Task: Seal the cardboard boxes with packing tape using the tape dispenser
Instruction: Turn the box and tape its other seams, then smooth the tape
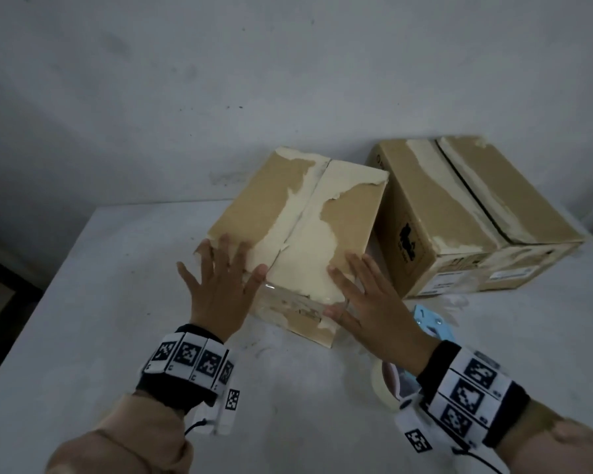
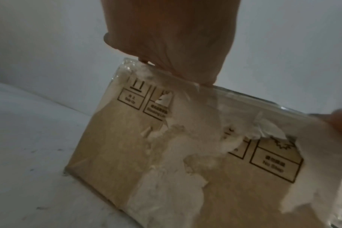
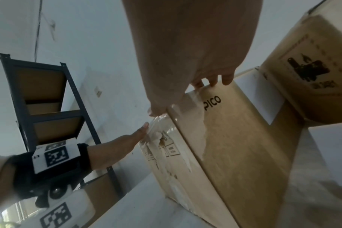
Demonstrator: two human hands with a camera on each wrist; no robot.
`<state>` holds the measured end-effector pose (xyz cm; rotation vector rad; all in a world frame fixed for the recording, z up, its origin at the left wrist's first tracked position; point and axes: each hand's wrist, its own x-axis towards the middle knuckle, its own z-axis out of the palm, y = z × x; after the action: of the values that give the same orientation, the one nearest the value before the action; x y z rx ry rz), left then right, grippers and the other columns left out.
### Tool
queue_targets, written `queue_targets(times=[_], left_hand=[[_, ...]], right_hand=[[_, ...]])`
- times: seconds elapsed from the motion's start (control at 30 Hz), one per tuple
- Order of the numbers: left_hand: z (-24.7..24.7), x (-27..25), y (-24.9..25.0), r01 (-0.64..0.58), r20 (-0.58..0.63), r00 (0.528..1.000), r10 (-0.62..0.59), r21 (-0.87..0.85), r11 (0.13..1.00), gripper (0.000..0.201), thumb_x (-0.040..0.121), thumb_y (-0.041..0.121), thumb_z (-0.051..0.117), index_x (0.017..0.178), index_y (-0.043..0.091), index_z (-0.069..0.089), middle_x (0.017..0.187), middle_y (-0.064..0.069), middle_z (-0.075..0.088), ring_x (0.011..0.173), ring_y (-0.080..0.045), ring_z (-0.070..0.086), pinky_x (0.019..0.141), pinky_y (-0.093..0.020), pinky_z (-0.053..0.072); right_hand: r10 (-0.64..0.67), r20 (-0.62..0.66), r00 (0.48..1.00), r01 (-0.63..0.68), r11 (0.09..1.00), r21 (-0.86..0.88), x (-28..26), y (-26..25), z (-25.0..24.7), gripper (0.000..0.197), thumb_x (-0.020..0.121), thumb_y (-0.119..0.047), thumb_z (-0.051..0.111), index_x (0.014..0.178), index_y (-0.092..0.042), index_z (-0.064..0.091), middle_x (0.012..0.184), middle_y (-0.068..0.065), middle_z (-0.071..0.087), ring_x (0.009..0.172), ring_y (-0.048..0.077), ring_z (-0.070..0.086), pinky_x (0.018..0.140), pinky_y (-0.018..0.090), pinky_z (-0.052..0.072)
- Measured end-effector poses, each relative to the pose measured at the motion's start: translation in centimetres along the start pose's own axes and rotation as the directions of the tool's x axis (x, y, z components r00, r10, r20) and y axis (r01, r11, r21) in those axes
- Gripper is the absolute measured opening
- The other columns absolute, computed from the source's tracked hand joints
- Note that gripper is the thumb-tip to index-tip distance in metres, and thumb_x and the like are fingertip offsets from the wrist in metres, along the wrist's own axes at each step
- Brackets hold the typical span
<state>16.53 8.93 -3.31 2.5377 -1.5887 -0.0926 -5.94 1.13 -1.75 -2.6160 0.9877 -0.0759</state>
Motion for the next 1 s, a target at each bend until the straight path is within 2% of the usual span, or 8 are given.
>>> queue_targets(times=[0.13,0.2,0.27,0.37,0.53,0.7,0.87,1.0], left_hand=[[0.5,-0.1,0.5,-0.276,-0.017,0.959,0.281,0.148,0.95,0.066,0.093,0.057,0.0,0.138,0.021,0.032,0.145,-0.01,0.039,0.132,-0.031,0.025,0.094,-0.071,0.02],[0.4,0.2,0.6,-0.402,-0.026,0.912,0.41,0.152,0.903,0.063,0.092,0.058,0.002,0.135,0.023,0.034,0.138,-0.004,0.051,0.13,-0.025,0.033,0.1,-0.06,0.033],[0.5,0.3,0.6,-0.453,-0.043,0.886,0.463,0.145,0.88,0.059,0.092,0.058,0.007,0.13,0.025,0.038,0.129,0.0,0.06,0.123,-0.023,0.052,0.099,-0.048,0.029],[0.7,0.3,0.6,-0.467,-0.068,0.876,0.477,0.125,0.875,0.055,0.092,0.058,0.013,0.125,0.026,0.044,0.123,0.002,0.064,0.112,-0.023,0.062,0.094,-0.038,0.031],[0.5,-0.1,1.2,-0.465,-0.094,0.876,0.473,0.095,0.88,0.061,0.093,0.057,0.017,0.12,0.022,0.06,0.123,-0.001,0.064,0.112,-0.027,0.062,0.094,-0.036,0.03],[1.0,-1.1,2.2,-0.426,-0.131,0.894,0.429,0.052,0.903,0.057,0.092,0.058,0.024,0.122,0.024,0.059,0.127,-0.001,0.061,0.118,-0.025,0.058,0.095,-0.036,0.029],[0.9,-1.9,3.3,-0.386,-0.123,0.912,0.39,0.056,0.921,0.059,0.091,0.059,0.025,0.119,0.022,0.062,0.124,-0.003,0.063,0.116,-0.026,0.059,0.093,-0.036,0.028],[0.8,-2.5,3.9,-0.393,-0.157,0.905,0.396,0.055,0.918,0.06,0.086,0.064,0.03,0.114,0.023,0.065,0.119,-0.002,0.067,0.107,-0.027,0.062,0.086,-0.035,0.031]], right_hand=[[-0.01,0.01,1.0,0.01,0.999,0.043,0.0,0.3,0.6,0.104,0.052,-0.084,-0.024,0.142,-0.034,-0.009,0.143,-0.009,-0.028,0.127,0.006,-0.027,0.106,0.028,-0.01],[-0.032,0.001,0.999,0.031,0.996,0.08,0.0,0.9,0.6,0.091,0.057,-0.083,-0.02,0.135,-0.037,-0.016,0.14,-0.011,-0.031,0.127,0.005,-0.028,0.108,0.03,-0.011],[-0.054,-0.026,0.998,0.057,0.99,0.129,-0.5,1.4,0.7,0.078,0.064,-0.082,-0.014,0.131,-0.042,-0.017,0.141,-0.013,-0.03,0.131,0.004,-0.025,0.111,0.034,-0.008],[0.016,-0.119,0.993,0.012,0.973,0.232,-2.4,2.9,1.4,0.076,0.072,-0.08,-0.001,0.136,-0.04,-0.01,0.148,-0.009,-0.022,0.14,0.011,-0.009,0.111,0.037,0.001],[0.215,-0.198,0.956,-0.178,0.965,0.191,-7.3,8.4,3.6,0.09,0.082,-0.074,0.014,0.142,-0.008,0.025,0.152,0.02,0.017,0.132,0.036,0.033,0.103,0.043,0.029],[0.319,-0.127,0.939,-0.289,0.934,0.211,-12.0,13.0,6.5,0.091,0.075,-0.077,0.038,0.14,-0.015,0.022,0.135,0.013,0.039,0.114,0.027,0.048,0.083,0.047,0.052],[0.288,-0.124,0.95,-0.271,0.952,0.141,-13.4,13.2,6.8,0.097,0.063,-0.08,0.043,0.138,-0.025,0.015,0.108,0.018,0.055,0.089,0.033,0.056,0.07,0.048,0.053],[0.237,-0.108,0.966,-0.231,0.971,0.066,-13.5,13.4,6.3,0.102,0.06,-0.078,0.045,0.138,-0.017,0.02,0.103,0.022,0.065,0.082,0.037,0.066,0.065,0.044,0.057]])
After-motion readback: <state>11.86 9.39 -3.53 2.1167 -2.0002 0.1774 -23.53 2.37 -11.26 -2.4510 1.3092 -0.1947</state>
